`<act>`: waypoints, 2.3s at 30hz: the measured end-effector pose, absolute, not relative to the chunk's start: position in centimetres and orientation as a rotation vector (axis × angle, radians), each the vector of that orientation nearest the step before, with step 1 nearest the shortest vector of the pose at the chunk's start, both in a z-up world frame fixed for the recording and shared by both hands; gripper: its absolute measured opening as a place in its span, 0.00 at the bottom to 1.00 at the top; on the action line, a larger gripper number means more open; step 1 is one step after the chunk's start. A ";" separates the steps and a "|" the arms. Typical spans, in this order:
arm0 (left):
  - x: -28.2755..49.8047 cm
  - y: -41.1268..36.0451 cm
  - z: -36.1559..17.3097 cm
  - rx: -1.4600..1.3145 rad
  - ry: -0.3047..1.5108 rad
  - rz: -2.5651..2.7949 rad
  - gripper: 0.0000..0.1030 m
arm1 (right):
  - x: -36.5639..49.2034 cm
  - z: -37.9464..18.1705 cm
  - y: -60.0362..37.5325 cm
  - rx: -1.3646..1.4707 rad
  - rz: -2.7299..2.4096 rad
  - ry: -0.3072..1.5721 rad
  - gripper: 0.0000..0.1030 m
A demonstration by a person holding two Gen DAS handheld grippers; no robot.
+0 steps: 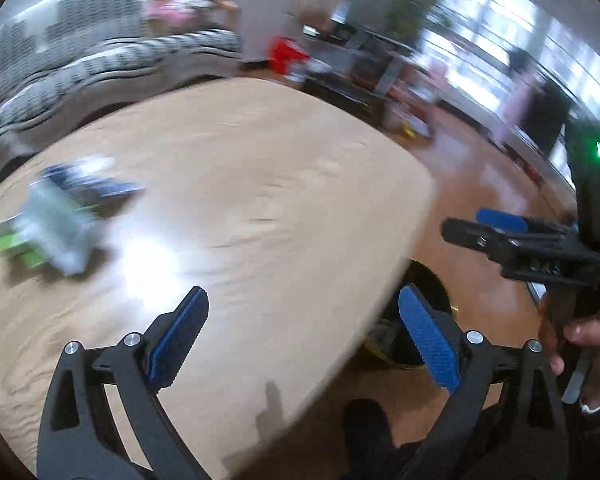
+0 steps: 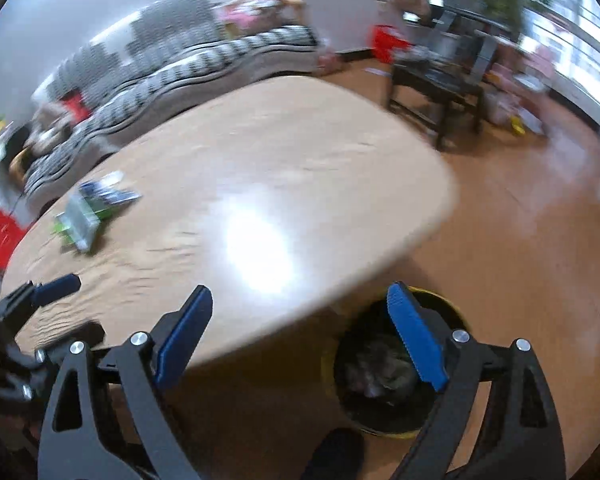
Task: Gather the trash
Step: 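Grasp the green-white box with the left tool while the right tool grasps the silver medicine box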
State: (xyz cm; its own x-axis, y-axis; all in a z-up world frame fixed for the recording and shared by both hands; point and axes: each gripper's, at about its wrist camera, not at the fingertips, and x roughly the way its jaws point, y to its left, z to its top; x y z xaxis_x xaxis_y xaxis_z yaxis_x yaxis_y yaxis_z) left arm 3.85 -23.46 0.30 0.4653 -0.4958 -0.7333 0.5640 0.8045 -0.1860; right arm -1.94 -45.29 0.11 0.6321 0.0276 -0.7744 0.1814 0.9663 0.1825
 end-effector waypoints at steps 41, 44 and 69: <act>20.1 -3.3 -2.2 0.343 0.862 -0.527 0.90 | 13.3 -2.2 -21.0 -0.200 0.405 0.861 0.57; 21.0 -5.5 -3.0 0.498 0.819 -0.594 0.91 | 12.6 -1.9 -23.2 -0.161 0.389 0.878 0.57; 16.1 -6.9 -0.7 0.503 0.865 -0.497 0.05 | 4.5 1.1 -32.6 -0.005 0.281 0.859 0.57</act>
State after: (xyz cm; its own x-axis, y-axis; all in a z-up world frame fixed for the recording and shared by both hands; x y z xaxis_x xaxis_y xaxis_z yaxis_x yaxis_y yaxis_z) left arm 16.09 -6.91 -0.70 0.5517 -0.2041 -0.8087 0.5958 0.7749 0.2110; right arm 4.51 -32.62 1.08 0.6184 0.2419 -0.7477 -0.2459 0.9632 0.1082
